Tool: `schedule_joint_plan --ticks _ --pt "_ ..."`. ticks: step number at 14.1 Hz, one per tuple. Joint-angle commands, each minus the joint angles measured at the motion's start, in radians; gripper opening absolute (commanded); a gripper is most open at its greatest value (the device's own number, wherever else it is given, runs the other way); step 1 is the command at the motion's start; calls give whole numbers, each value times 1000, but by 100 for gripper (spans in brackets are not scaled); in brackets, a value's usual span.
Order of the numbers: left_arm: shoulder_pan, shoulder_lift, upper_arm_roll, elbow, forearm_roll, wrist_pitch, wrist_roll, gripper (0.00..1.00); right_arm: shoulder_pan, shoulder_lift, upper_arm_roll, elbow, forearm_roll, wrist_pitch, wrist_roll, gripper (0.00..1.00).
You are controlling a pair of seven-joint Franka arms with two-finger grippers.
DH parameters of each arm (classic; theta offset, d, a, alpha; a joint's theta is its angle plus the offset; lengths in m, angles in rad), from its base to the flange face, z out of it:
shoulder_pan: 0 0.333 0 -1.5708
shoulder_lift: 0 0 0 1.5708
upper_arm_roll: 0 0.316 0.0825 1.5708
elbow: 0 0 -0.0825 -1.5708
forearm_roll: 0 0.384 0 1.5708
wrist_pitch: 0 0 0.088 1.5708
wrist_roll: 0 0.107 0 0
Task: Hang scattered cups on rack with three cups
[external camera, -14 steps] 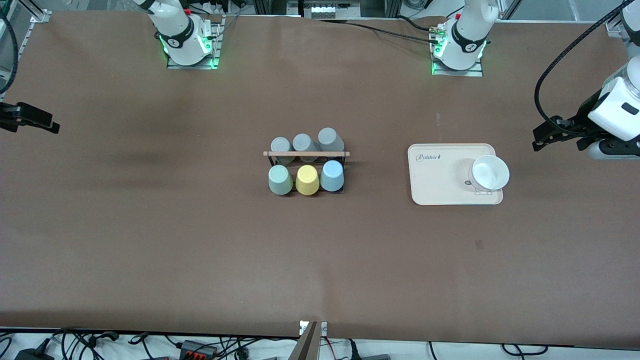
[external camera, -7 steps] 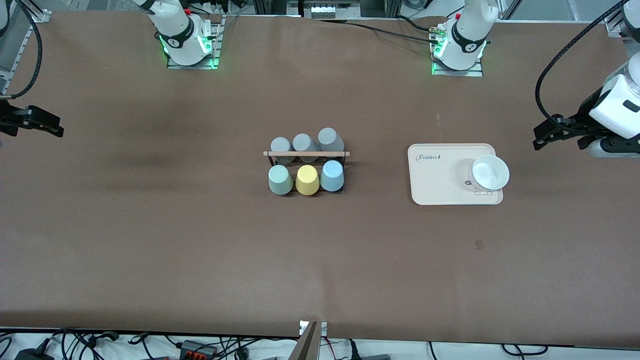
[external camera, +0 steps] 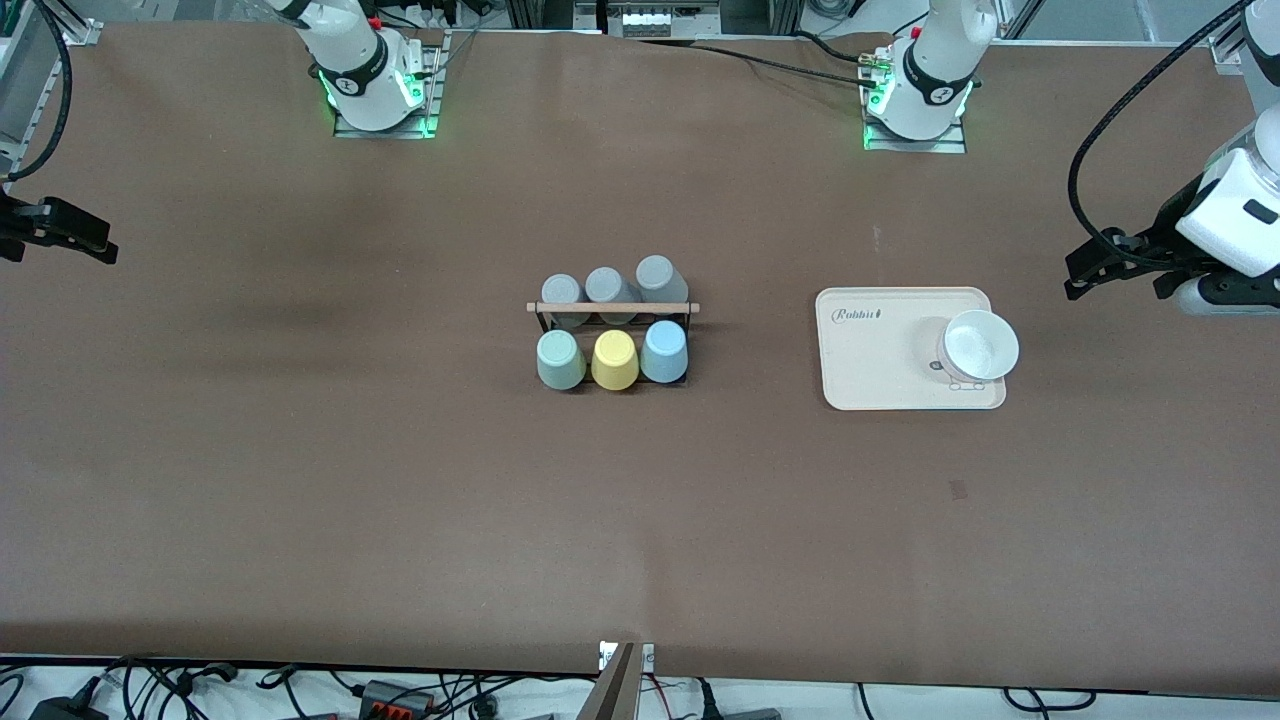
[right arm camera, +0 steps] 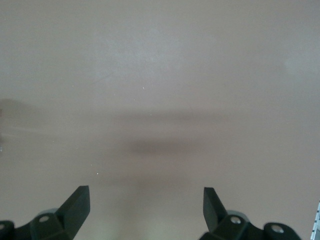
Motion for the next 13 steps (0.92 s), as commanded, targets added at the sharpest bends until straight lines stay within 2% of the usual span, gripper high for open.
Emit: schedule_joint_plan --ticks 1,13 --pt "-1 -15 -4 3 3 -15 14 100 -6 -18 5 -15 11 -8 -1 100" --pt "-1 -17 -4 3 3 -15 16 100 11 -9 11 -7 15 6 30 100"
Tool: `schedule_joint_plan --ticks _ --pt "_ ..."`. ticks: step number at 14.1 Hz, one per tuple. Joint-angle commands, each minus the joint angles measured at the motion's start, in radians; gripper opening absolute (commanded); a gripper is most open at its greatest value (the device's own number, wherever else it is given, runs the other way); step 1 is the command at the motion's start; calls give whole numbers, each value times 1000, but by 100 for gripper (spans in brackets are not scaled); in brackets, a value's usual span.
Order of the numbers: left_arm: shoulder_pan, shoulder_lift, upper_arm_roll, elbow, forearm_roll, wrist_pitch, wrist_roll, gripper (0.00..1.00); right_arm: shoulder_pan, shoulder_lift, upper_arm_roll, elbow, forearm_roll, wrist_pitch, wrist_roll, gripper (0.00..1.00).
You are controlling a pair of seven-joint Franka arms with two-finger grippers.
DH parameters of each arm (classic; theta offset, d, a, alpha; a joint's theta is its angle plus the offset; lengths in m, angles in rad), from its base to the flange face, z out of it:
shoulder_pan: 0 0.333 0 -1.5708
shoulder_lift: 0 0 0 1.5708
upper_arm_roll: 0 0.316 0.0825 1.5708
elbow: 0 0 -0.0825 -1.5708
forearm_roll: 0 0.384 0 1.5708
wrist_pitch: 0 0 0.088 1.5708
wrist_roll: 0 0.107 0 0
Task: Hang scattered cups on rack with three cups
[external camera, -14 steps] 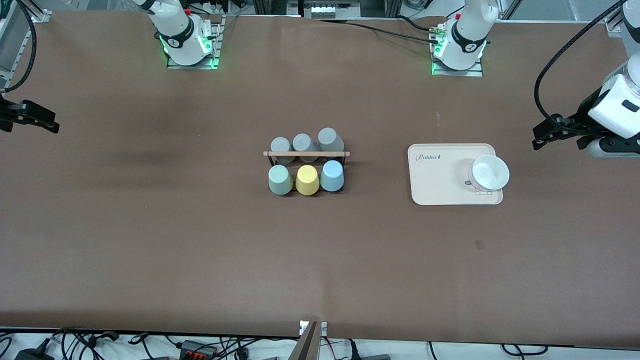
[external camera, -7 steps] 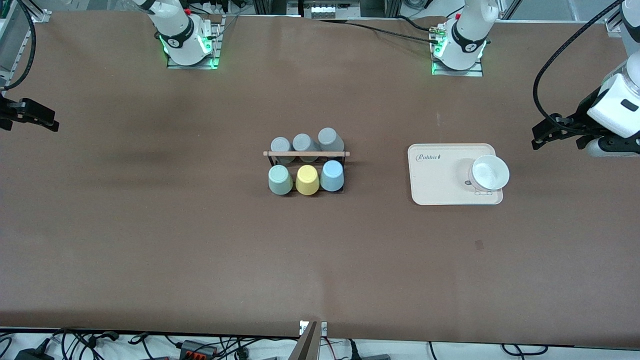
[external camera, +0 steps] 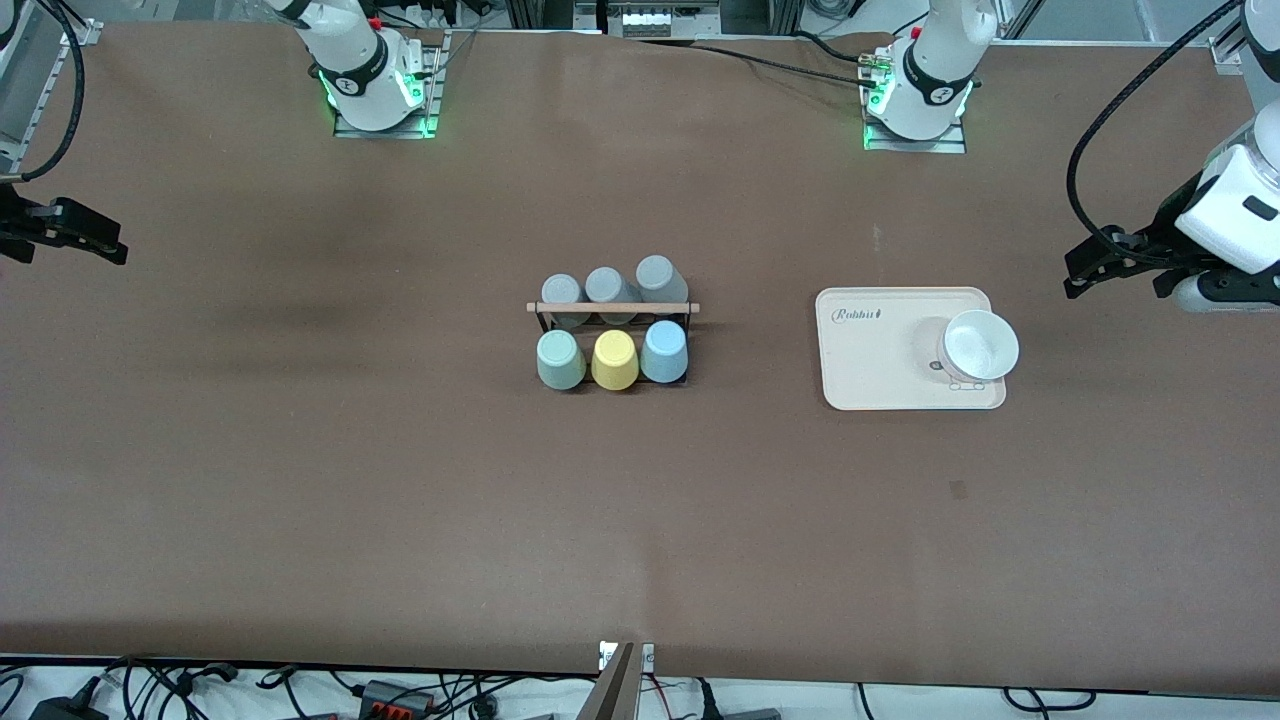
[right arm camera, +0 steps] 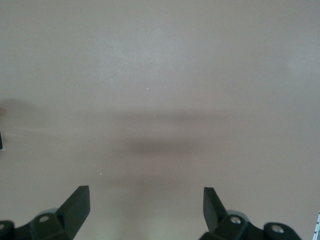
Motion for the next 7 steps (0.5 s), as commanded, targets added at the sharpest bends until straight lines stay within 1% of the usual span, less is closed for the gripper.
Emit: schedule_joint_plan --ticks 1,7 --pt "-1 -13 -1 3 3 -14 14 100 1 -7 0 -7 18 7 15 100" --pt "-1 -13 -1 5 3 -14 16 100 0 -7 0 -7 21 2 14 100"
